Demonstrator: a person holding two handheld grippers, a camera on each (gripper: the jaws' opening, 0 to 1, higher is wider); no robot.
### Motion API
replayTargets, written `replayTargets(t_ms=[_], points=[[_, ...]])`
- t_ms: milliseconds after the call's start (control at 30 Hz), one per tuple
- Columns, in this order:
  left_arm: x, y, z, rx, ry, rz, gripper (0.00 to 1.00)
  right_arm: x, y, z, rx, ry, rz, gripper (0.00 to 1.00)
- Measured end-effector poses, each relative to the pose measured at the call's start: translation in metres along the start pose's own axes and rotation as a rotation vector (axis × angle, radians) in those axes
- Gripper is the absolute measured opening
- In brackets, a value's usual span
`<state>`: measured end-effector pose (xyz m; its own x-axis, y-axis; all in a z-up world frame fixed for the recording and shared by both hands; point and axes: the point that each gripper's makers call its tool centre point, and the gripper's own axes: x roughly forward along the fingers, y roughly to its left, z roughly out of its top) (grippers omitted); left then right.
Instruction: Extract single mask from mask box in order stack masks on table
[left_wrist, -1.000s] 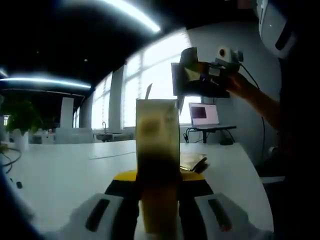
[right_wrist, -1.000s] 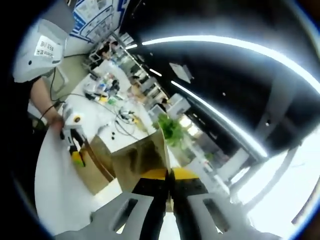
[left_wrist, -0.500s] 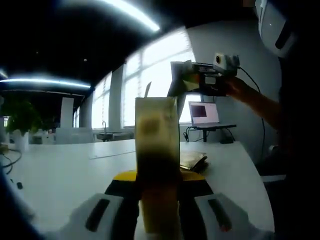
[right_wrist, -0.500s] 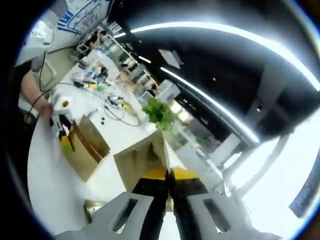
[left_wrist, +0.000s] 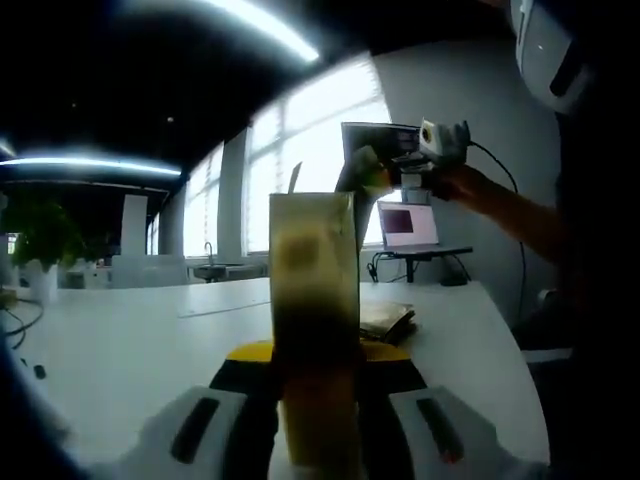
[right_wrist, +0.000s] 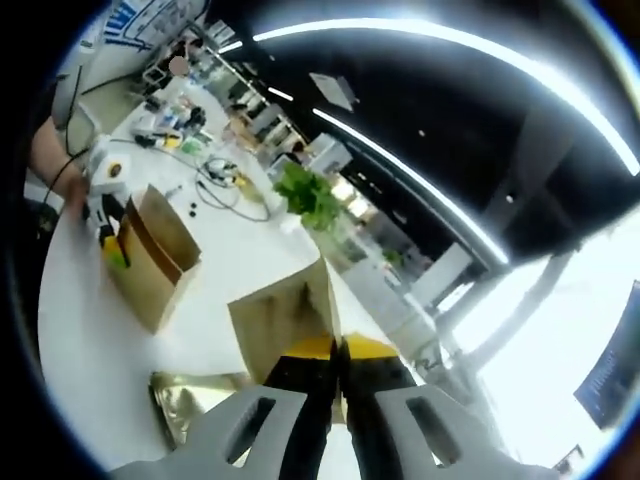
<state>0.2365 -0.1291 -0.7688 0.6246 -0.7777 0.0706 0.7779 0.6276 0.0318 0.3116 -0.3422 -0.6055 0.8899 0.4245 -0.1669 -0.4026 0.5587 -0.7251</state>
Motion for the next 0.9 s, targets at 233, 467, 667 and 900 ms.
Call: replayTargets(t_ms=[233,467,667,900], points=[[0.000,0.000,0.000,0.000,0.002,0.000,0.32,0.015,-0.006,-0.025,0.016,0.061,-0.003,0.00],[0.000,0.000,-0.001,0.001,0.005,0.000,0.32,0.033,-0.007,-0.042,0.004,0.113,0.010,0.00],[0.001,0.001,-0.002,0.001,0.008,0.000,0.32,0.047,0.000,-0.062,-0.065,0.176,0.026,0.00],[0.001,0.001,-0.003,0.001,0.013,-0.001,0.31,0.051,0.016,-0.082,-0.137,0.237,0.042,0.00]])
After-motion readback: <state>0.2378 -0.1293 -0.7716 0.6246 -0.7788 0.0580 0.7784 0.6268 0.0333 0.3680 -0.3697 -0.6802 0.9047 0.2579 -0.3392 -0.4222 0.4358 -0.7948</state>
